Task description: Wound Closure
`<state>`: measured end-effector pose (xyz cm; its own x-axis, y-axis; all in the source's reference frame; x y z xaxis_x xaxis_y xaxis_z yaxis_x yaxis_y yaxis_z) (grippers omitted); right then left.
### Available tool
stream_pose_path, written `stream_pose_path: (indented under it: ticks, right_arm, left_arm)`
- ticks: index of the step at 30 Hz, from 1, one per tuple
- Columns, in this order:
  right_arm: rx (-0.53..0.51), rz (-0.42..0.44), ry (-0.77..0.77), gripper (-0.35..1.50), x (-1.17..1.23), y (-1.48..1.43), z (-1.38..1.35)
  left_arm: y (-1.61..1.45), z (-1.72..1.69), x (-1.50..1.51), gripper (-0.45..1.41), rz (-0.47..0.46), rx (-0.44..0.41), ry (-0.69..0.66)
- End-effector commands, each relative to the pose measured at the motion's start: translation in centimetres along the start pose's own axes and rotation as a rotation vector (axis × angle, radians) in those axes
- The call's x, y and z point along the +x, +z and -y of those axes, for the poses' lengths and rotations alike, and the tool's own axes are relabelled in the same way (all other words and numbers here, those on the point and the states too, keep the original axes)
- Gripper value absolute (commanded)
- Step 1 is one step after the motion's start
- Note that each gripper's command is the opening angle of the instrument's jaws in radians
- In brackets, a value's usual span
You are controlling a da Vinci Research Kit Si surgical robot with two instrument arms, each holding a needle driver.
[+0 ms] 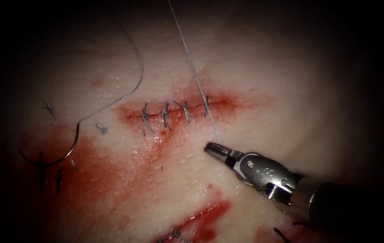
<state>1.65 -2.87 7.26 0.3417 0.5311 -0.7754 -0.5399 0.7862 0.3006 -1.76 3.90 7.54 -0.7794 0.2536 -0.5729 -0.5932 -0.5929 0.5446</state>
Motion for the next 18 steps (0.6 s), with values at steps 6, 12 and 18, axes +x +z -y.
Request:
stream_pose_path:
  ticks: [6,12,18]
  right_arm:
    - [0.011,0.037,0.047,-0.35,-0.24,0.04,-0.04]
    - [-0.014,-0.067,0.096,0.32,0.14,0.08,-0.09]
    - [-0.015,-0.066,0.192,1.11,0.32,0.05,-0.17]
  left_arm:
    - [0.20,0.04,-0.06,-0.45,-0.006,0.012,0.004]
    - [-0.16,-0.17,0.03,-0.45,-0.060,0.017,0.012]
    - [-0.57,-0.30,0.25,-0.45,-0.104,0.002,0.008]
